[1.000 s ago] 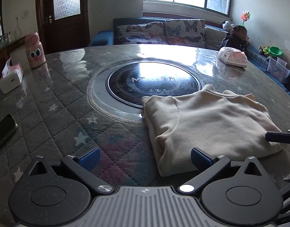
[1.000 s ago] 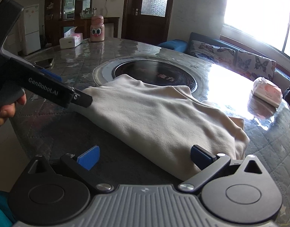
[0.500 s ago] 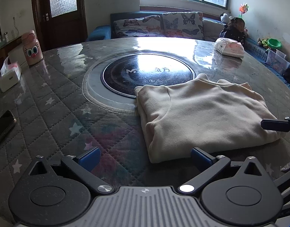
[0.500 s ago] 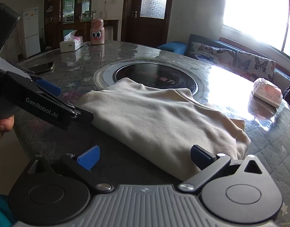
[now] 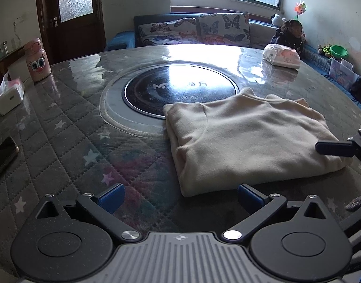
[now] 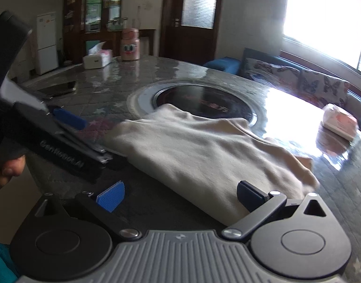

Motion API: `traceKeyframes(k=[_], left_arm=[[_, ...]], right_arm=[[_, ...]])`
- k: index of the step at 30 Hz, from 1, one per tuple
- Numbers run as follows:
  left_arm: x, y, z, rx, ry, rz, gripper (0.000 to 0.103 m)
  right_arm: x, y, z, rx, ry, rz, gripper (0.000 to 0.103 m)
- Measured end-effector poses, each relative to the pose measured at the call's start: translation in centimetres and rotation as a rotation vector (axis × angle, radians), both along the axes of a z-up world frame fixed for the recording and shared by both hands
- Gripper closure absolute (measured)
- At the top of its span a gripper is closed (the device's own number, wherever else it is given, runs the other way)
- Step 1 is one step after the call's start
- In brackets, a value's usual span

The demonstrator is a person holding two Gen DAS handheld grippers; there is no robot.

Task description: Fold clothes

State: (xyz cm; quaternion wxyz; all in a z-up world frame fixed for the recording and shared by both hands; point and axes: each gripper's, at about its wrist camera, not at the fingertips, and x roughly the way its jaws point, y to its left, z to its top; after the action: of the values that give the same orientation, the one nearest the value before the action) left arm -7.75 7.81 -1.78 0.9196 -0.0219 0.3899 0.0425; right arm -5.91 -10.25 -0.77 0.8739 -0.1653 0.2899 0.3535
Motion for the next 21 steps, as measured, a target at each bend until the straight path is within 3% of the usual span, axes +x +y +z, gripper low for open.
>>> traceKeyframes(k=[11, 17, 19, 21], left_arm=[[1.6, 5.2, 0.5, -0.089, -0.009, 0.131, 0.000], [2.3, 6.4, 0.5, -0.200, -0.014, 0.140, 0.000], [2.6, 6.6, 0.4, -0.258, -0.007, 0.141, 0.000], [3.2, 6.7, 0.3, -0.326, 0.001, 0.143, 0.000]], right_arm=[[0.7, 5.5, -0.6, -0.070, -0.026, 0.187, 0.028], [0.9, 7.6, -0.9, -0.122, -0.071, 0.228, 0.062], [1.2, 7.4, -0.6, -0.100, -0.062, 0.228, 0.081], [1.7, 6.9, 0.0, -0.057, -0.034, 0.222, 0.086]])
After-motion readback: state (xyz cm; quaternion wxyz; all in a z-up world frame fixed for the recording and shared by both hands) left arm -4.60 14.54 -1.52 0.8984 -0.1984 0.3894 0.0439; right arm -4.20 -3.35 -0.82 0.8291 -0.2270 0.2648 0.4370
